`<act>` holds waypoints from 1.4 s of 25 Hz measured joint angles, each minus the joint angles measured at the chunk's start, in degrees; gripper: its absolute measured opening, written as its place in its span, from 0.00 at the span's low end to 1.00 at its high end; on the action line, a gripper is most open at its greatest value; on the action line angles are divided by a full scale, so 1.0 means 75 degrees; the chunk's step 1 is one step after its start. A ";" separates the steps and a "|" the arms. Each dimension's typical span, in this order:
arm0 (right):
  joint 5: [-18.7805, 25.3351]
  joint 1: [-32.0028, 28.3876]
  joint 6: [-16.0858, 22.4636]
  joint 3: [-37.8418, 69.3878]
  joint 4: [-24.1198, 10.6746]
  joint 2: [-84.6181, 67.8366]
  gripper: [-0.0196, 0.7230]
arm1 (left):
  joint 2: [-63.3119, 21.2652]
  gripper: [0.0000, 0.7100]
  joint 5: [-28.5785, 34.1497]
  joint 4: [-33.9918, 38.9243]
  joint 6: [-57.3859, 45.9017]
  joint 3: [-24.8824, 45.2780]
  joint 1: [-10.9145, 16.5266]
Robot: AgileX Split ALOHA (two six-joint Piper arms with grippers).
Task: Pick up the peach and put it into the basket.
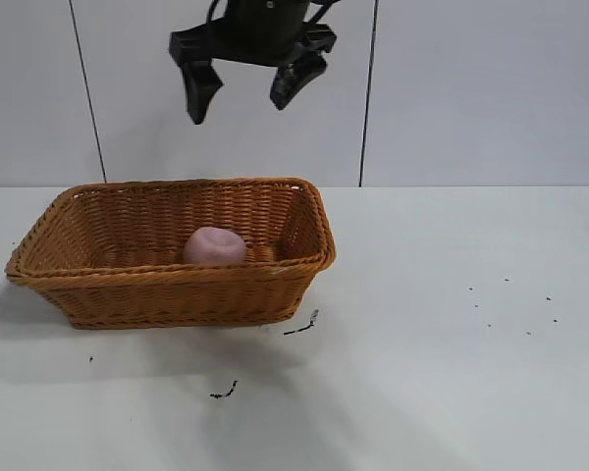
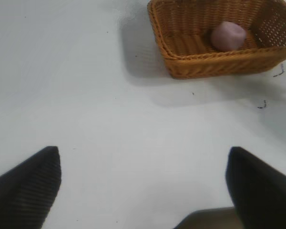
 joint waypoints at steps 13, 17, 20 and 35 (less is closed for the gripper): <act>0.0395 -0.1574 0.0055 0.0082 -0.0019 -0.0402 0.95 | 0.0000 0.97 0.0000 0.0000 0.0000 0.0000 0.0000; 0.0395 -0.1526 0.0065 0.0606 0.0160 -0.1154 0.95 | 0.0000 0.97 0.0000 0.0000 0.0000 0.0000 0.0000; 0.0382 -0.1526 0.0065 0.1614 0.0259 -0.2074 0.95 | 0.0000 0.97 0.0000 0.0000 0.0000 0.0000 0.0000; 0.0391 -0.1526 0.0329 0.9176 0.0115 -0.9164 0.95 | 0.0000 0.97 0.0000 0.0000 0.0000 0.0000 0.0000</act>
